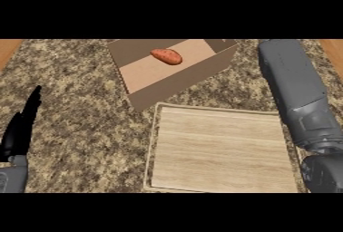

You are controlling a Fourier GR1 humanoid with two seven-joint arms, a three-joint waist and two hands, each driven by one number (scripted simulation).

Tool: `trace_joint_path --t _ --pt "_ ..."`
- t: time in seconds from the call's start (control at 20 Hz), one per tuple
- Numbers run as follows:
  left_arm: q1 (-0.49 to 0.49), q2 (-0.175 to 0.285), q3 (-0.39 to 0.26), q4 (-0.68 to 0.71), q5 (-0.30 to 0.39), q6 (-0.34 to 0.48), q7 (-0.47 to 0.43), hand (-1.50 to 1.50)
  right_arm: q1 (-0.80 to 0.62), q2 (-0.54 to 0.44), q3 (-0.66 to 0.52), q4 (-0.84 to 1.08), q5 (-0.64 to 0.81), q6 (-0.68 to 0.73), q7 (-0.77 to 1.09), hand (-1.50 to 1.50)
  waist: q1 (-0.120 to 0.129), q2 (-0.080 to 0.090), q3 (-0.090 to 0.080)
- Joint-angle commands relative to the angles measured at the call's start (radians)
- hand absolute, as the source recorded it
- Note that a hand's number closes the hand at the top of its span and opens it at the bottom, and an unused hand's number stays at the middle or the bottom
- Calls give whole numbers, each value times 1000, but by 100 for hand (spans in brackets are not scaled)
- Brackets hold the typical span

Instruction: Pick the sweet potato from the tray and place it in the cardboard box

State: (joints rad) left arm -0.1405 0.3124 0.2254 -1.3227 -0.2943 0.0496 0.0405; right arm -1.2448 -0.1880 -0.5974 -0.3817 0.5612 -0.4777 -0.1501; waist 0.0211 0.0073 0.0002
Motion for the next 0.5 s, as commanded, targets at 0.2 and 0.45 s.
trace_joint_path --t 0.2,0.45 --pt "68 -31 -12 -50 -23 30 8 0 204 -128 24 -123 -55 185 -58 -150 -29 -12 0" --pt "34 25 31 -53 14 -20 33 0 265 -204 76 -235 -82 392 43 -150 -34 -15 0"
